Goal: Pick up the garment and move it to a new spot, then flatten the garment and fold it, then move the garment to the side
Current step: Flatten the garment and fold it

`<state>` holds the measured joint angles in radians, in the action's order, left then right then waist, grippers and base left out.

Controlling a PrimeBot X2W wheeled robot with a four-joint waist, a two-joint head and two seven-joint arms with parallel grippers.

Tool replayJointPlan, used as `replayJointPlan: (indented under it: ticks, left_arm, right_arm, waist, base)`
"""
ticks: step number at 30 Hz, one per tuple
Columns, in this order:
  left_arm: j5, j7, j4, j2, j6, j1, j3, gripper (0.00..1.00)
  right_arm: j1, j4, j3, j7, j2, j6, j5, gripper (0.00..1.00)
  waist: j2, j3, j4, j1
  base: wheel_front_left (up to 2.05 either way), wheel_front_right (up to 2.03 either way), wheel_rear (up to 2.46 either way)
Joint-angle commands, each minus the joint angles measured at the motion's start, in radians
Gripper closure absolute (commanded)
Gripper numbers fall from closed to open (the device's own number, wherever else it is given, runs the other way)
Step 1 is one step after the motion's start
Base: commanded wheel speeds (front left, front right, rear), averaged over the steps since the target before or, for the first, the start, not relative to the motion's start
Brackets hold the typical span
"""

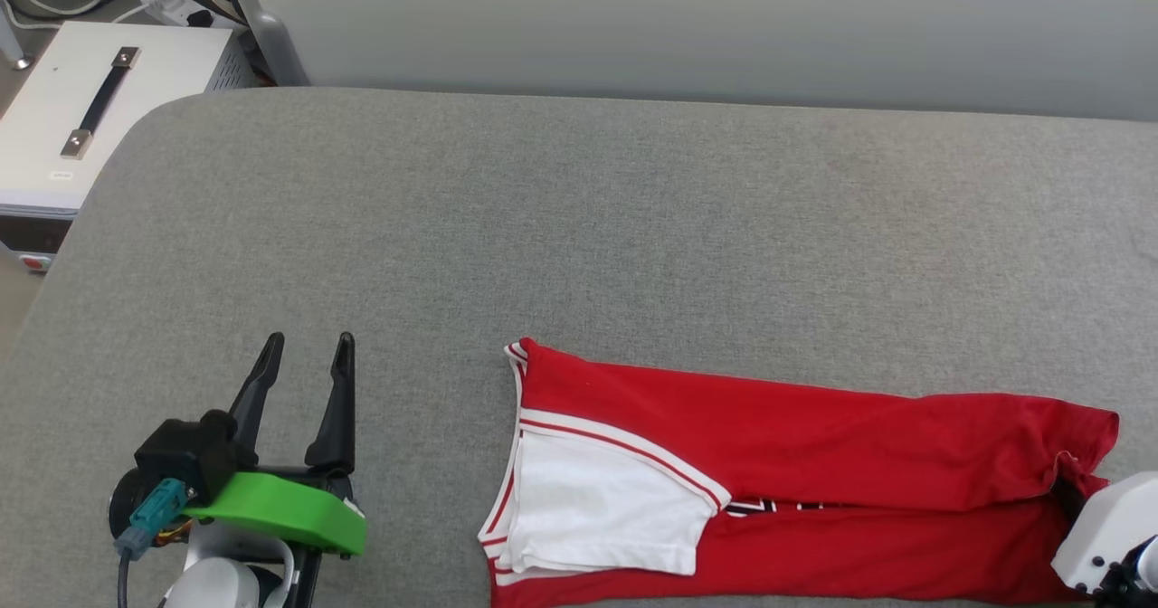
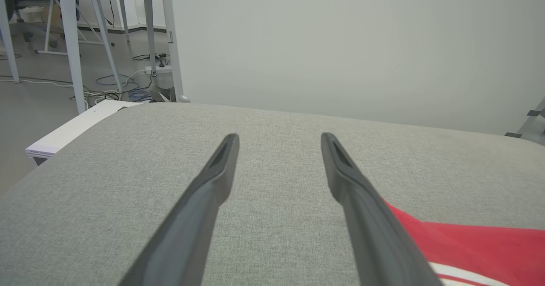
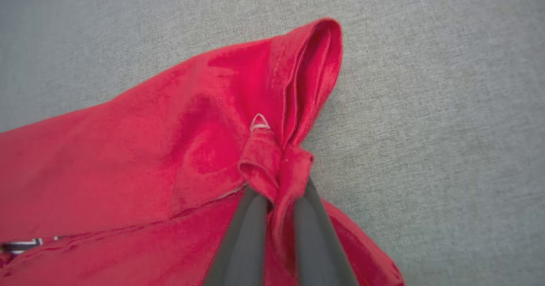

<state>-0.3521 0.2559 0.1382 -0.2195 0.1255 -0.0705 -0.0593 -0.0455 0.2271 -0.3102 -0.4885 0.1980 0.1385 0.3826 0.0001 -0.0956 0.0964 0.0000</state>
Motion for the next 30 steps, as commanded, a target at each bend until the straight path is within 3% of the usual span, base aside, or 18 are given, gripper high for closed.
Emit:
replayJointPlan:
  ticks: [1,10,19,30]
  left_arm:
    - [-0.005,0.006,0.004,0.003,0.005,0.024,0.000,0.00]
    - [-0.014,0.006,0.017,0.011,0.005,0.049,-0.010,0.00]
    - [-0.037,0.006,0.038,0.015,0.005,0.066,-0.020,0.00]
    - [-0.047,0.006,0.057,0.012,0.005,0.057,-0.022,0.00]
  right_arm:
    - [0.006,-0.023,0.012,-0.001,-0.006,-0.008,0.004,1.00]
    - [0.052,-0.189,0.127,-0.044,-0.033,-0.008,0.066,1.00]
    - [0.075,-0.309,0.245,-0.115,-0.105,-0.008,0.135,1.00]
    - [0.037,-0.310,0.414,-0.148,-0.146,-0.008,0.198,1.00]
  waist:
    - [-0.0001,0.013,-0.004,0.0000]
    - [-0.0001,0.069,0.007,0.0000]
    - [-0.0001,0.105,0.066,0.0000]
    - [-0.0001,0.088,0.146,0.0000]
  base:
    - [0.00,0.00,0.00]
    - [0.00,0.00,0.00]
    - [0.00,0.00,0.00]
    - [0.00,0.00,0.00]
